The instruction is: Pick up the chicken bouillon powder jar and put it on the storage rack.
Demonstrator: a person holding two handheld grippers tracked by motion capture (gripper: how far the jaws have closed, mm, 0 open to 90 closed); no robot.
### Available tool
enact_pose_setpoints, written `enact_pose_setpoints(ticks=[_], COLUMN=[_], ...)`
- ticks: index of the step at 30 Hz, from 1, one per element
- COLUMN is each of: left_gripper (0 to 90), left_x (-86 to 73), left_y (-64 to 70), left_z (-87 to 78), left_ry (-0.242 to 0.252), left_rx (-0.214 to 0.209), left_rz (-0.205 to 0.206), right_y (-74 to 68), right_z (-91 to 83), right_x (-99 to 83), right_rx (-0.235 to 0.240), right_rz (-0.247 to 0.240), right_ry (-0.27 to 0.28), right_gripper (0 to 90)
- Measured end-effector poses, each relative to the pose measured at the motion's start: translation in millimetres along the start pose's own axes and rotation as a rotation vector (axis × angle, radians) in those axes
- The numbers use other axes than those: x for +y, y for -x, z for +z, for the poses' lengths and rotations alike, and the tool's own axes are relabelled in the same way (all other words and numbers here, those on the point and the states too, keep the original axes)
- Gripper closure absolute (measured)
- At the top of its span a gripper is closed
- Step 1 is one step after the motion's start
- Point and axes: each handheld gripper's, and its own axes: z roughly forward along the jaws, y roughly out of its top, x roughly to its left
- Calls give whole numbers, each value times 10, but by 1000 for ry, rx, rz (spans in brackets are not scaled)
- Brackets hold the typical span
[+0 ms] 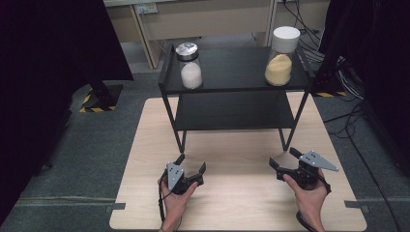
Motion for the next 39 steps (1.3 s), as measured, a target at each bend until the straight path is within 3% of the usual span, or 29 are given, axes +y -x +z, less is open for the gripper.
enact_pose_setpoints(ticks=[11, 39], left_gripper=[102, 102], left_x=[-2, -2], left_y=[0, 3], left_z=[-1, 1], left_ry=[1, 1], left_rx=[0, -1], left_rz=[-1, 3], right_y=[-10, 24], right_z=[17, 7], right_x=[-57, -229], right_rx=[-11, -10], right_rz=[-13, 8], right_ry=[-20, -37], right_gripper=[54, 50])
